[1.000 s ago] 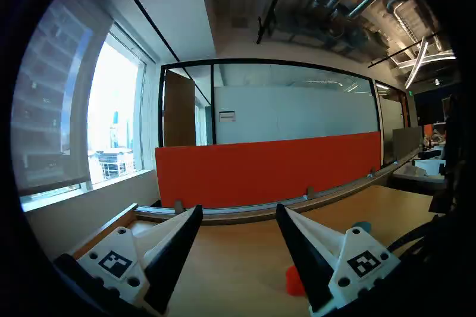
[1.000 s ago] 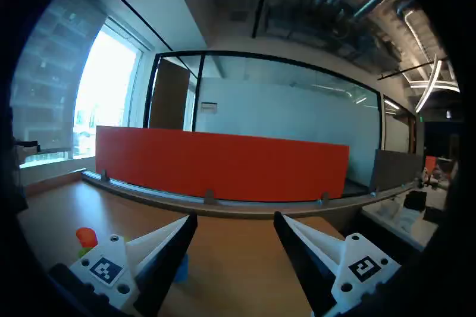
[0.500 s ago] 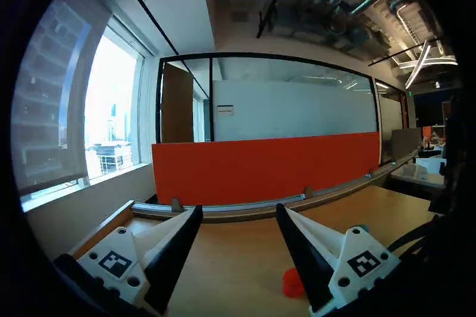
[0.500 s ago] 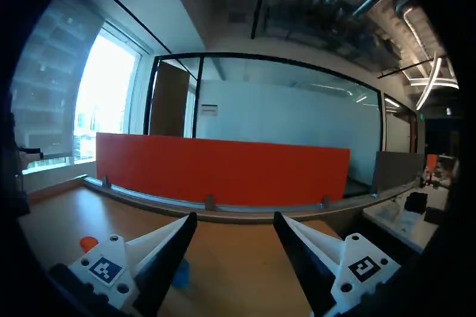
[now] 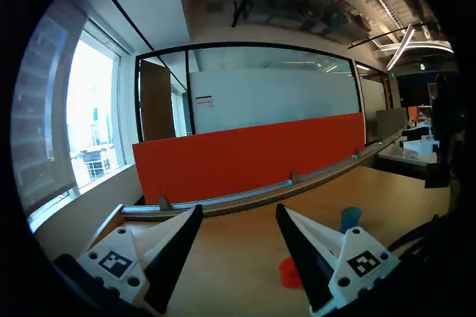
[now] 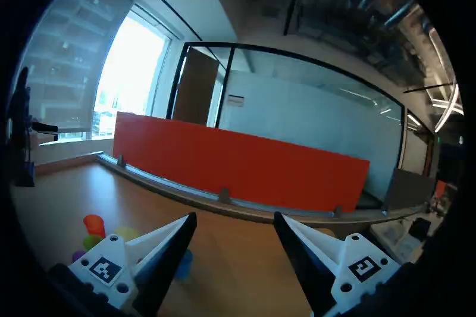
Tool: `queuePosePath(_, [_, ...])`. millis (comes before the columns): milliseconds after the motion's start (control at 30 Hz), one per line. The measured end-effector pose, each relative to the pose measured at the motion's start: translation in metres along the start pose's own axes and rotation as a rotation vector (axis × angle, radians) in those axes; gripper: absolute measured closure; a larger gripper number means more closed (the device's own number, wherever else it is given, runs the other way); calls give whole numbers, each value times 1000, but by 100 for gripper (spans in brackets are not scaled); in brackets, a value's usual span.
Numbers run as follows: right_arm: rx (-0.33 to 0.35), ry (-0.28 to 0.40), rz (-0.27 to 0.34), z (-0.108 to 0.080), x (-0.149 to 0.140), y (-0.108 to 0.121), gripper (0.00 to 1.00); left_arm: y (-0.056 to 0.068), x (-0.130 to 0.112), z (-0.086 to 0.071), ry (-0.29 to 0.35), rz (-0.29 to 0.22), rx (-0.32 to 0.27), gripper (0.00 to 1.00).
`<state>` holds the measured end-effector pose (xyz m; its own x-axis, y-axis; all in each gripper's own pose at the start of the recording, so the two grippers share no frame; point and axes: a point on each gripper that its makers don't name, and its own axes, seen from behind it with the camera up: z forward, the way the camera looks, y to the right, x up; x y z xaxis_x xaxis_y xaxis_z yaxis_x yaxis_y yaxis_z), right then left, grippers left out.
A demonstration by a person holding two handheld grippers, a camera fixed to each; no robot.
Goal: Pour water
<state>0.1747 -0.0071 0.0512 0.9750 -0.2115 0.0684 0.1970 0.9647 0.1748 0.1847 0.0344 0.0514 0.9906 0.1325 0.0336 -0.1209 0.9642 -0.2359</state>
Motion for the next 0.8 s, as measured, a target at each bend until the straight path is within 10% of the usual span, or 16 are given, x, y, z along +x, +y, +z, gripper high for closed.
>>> queuePosePath(800, [249,-115,-123,10,-8,-32,0,48,8,6,-39,100,-233,9])
